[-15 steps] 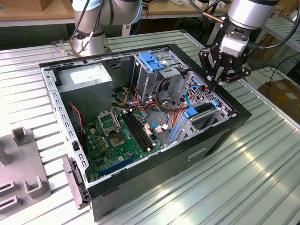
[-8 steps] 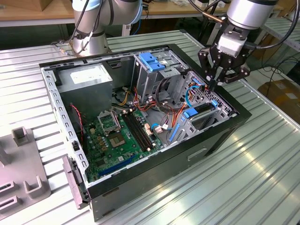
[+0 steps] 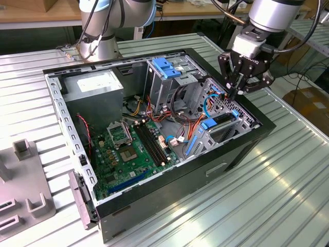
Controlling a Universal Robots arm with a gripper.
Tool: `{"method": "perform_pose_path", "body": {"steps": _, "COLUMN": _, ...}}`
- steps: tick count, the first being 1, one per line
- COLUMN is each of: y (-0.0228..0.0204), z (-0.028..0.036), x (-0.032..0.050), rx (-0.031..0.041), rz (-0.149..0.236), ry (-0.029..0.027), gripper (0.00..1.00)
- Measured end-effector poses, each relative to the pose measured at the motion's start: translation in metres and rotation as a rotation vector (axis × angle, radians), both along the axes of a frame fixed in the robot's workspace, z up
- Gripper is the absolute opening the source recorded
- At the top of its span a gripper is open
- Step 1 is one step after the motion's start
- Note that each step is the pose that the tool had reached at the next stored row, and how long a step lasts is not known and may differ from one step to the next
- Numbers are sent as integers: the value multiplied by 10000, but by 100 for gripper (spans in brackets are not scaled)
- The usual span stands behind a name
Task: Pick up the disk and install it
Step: 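Insert the first disk wire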
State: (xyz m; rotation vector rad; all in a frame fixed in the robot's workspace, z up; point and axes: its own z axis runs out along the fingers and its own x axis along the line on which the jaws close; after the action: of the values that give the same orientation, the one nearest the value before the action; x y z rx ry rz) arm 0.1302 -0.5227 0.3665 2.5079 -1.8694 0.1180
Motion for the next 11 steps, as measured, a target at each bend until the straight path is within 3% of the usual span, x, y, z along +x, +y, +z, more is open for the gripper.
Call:
{"method": "perform_pose_path", "body": {"steps": 5, "y": 0, "z": -4, "x": 0, "rx": 0, "rz": -921, "ry": 0, "gripper": 17}}
{"method": "perform_pose_path", "body": {"steps": 11, "y": 1, "z": -19, "x": -2, "rx": -3, "rz": -1660, "ry": 0, "gripper": 17}}
